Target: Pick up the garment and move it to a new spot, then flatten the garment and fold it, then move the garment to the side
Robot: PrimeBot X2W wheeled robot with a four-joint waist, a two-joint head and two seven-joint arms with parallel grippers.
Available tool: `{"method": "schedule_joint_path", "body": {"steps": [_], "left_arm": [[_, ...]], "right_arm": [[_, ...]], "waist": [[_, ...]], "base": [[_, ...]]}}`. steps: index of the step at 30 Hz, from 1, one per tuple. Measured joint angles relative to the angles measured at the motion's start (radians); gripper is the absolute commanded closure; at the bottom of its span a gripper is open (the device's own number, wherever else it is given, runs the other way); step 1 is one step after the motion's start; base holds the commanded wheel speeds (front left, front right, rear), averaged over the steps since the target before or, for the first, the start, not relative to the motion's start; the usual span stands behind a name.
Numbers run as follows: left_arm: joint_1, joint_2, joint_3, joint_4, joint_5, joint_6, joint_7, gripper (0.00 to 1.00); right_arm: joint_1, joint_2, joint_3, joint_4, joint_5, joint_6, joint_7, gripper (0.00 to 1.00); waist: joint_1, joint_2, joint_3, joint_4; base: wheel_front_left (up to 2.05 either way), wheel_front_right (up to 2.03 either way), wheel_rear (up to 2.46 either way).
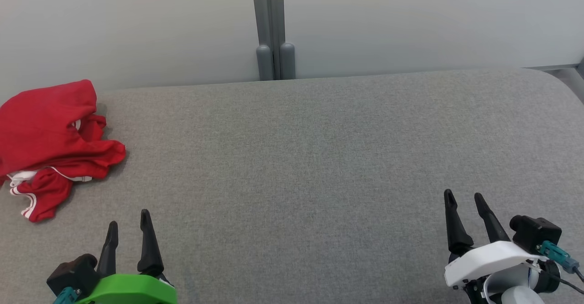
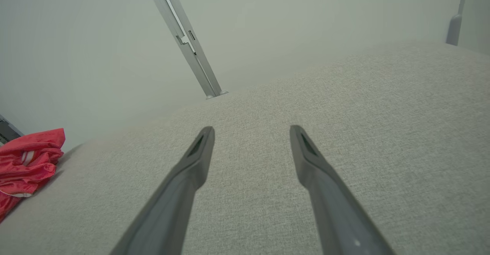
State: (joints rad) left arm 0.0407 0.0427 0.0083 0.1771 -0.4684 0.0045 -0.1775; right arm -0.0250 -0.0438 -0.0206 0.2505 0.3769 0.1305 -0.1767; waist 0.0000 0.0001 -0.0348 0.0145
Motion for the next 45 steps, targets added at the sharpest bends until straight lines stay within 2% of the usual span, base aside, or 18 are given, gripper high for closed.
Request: {"method": "schedule_joint_path", "body": {"steps": [12,45], "left_arm": [[0.006,0.001,-0.003,0.019,0.103,-0.004,-0.026,0.0],[0.011,0.004,-0.038,0.051,0.283,-0.008,-0.085,0.0]], "right_arm": [[0.001,-0.001,0.012,0.013,-0.102,0.0,-0.025,0.0],[0.001,-0.004,0.042,0.046,-0.329,0.0,-0.085,0.0]], "waist": [[0.0,0.0,-0.003,0.002],[0.0,0.0,-0.009,0.002]], "base": [[0.0,0.0,0.0],[0.0,0.0,0.0]]}}
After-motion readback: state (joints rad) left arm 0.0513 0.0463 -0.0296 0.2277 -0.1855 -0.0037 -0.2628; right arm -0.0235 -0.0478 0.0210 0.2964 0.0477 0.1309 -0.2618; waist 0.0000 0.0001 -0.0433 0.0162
